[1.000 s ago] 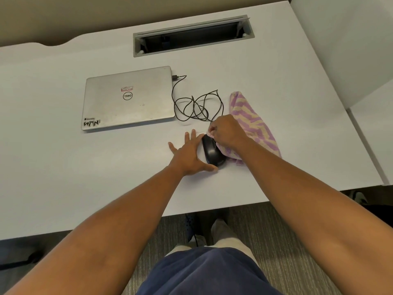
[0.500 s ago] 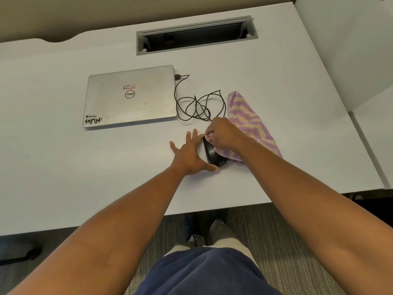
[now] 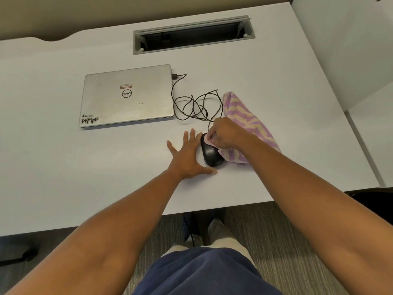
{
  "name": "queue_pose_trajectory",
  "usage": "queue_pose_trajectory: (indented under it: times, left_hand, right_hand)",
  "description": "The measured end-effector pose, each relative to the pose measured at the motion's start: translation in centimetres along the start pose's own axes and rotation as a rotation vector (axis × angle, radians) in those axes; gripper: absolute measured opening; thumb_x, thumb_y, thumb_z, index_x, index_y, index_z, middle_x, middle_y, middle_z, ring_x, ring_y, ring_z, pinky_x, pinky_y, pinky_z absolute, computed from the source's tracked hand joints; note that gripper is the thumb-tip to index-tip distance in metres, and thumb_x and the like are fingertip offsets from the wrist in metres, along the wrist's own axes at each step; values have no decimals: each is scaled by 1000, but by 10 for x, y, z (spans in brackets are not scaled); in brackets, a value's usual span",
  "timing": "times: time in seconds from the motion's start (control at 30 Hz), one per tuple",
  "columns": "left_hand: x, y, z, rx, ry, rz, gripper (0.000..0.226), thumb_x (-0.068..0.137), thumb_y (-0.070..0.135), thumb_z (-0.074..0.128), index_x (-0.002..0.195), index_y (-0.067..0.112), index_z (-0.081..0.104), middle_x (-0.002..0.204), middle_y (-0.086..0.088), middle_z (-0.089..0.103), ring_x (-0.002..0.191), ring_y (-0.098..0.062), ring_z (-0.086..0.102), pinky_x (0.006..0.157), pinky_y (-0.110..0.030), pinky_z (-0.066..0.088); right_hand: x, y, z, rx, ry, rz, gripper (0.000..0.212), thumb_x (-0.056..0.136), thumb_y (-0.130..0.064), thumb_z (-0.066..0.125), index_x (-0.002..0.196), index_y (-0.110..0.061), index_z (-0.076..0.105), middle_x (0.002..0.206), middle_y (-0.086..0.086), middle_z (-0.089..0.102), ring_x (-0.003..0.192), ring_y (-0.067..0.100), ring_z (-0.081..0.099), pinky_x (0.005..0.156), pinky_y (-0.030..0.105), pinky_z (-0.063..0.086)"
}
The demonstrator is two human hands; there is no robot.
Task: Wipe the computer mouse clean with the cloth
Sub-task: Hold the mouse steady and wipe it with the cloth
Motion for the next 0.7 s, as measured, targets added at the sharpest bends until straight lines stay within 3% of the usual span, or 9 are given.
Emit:
queue_pose_trajectory:
  times: [0.1, 0.27, 0.4, 0.53, 0.7]
  left_hand:
    - [-1, 2, 1, -8, 8, 0, 134, 57, 83, 71, 158, 31, 0, 167, 0, -11, 152, -16, -19, 109, -68, -21]
    - [0, 1, 1, -35, 35, 9, 130, 59, 82, 71, 159, 31, 3, 167, 0, -9, 152, -15, -18, 109, -68, -20]
    - [1, -1, 2, -17, 31, 12, 131, 60, 82, 70, 159, 29, 3, 167, 0, -11, 151, -14, -19, 110, -67, -22]
    - [2, -1, 2, -20, 21, 8, 131, 58, 81, 72, 159, 30, 4, 167, 1, -10, 151, -14, -19, 110, -67, -21]
    - [2, -2, 2, -11, 23, 4, 132, 58, 83, 70, 159, 30, 4, 167, 0, -10, 151, -15, -19, 110, -67, -21]
  right_hand:
    - [-1, -1, 0, -27, 2, -1, 25, 83, -6, 65, 104, -14, 75, 107, 1, 63, 94, 16, 61, 73, 20, 40]
    - [-8, -10, 2, -46, -26, -94, 26, 81, -3, 62, 97, -15, 78, 80, -11, 51, 92, 18, 62, 71, 28, 49]
    - [-20, -21, 7, -65, -199, -221, 21, 82, -7, 68, 99, -14, 77, 81, -15, 52, 89, 7, 53, 79, 23, 46]
    - [-24, -8, 16, -172, -358, -190, 24, 78, -5, 72, 95, -20, 79, 82, -21, 47, 92, 8, 52, 77, 25, 48]
    - [-22, -16, 3, -103, -177, -216, 20, 85, -10, 66, 102, -15, 77, 73, -20, 44, 94, 12, 57, 63, 6, 34]
Point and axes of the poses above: each hand's wrist, its own x-axis towards the middle knuckle, its own z-axis out of the palm, y = z × x, the point moved 9 cm from there along x, towards the middle knuckle
